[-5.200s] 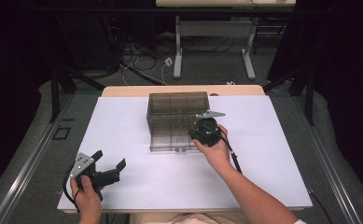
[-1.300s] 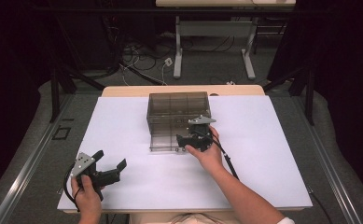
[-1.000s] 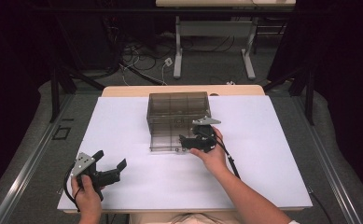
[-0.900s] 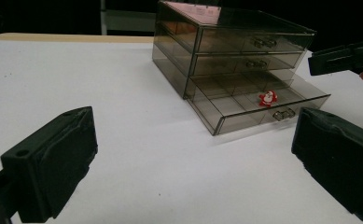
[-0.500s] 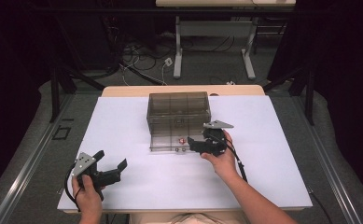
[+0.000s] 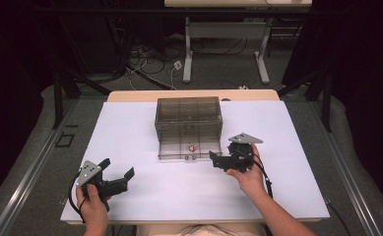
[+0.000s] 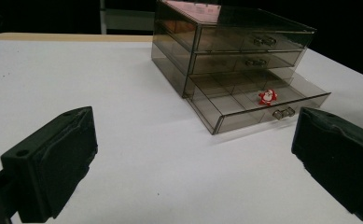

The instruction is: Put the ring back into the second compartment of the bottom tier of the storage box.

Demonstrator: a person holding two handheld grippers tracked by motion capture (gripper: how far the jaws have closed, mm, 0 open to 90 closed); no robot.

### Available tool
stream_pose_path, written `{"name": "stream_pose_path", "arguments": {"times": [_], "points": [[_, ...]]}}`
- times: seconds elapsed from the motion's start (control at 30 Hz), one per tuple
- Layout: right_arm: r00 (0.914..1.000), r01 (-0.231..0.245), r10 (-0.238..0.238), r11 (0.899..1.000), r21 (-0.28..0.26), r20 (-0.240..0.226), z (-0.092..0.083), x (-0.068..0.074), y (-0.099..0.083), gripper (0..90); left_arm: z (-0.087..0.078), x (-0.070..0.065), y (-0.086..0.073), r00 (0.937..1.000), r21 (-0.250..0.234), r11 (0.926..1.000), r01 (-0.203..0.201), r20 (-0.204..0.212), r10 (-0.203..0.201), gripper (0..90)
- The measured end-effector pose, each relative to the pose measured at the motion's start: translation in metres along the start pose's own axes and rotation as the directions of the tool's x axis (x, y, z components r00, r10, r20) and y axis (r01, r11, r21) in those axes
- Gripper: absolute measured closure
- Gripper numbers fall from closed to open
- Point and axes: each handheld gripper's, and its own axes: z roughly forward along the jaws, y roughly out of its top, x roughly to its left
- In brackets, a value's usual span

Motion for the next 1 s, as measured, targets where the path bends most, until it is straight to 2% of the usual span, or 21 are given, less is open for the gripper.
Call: {"name": "stream_pose_path", "arguments": {"times": [0.13, 0.23, 0.43, 0.63, 0.9, 1.0], "points": [[0.9998, 0.010, -0.010, 1.000, 0.004, 0.014, -0.006, -0.006, -0.005, 3.4, 0.000, 0.000, 0.000, 1.0000, 0.002, 1.0000, -0.001, -0.001, 0.001, 0.3], [0.9995, -0.010, 0.010, 1.000, 0.006, 0.031, -0.014, -0.015, -0.011, 0.0, 0.000, -0.001, 0.000, 1.0000, 0.002, 1.0000, -0.001, -0.001, 0.001, 0.3], [0.9979, -0.035, 0.035, 0.999, -0.002, 0.055, -0.028, -0.030, -0.019, 0.0, 0.000, -0.002, 0.000, 1.0000, -0.002, 1.0000, -0.001, -0.004, 0.001, 0.3], [0.9950, -0.039, 0.040, 0.999, -0.008, 0.091, -0.041, -0.044, -0.027, 0.0, 0.000, -0.002, 0.000, 1.0000, -0.001, 1.0000, -0.002, -0.006, 0.002, 0.3], [0.9860, -0.102, 0.105, 0.994, -0.030, 0.129, -0.060, -0.067, -0.039, 0.0, 0.000, -0.003, 0.000, 1.0000, 0.002, 1.0000, -0.004, -0.006, 0.004, 0.3], [0.9830, -0.115, 0.119, 0.993, -0.035, 0.140, -0.064, -0.071, -0.042, 0.0, 0.001, -0.003, 0.000, 1.0000, 0.001, 1.0000, -0.005, -0.005, 0.006, 0.3]]}}
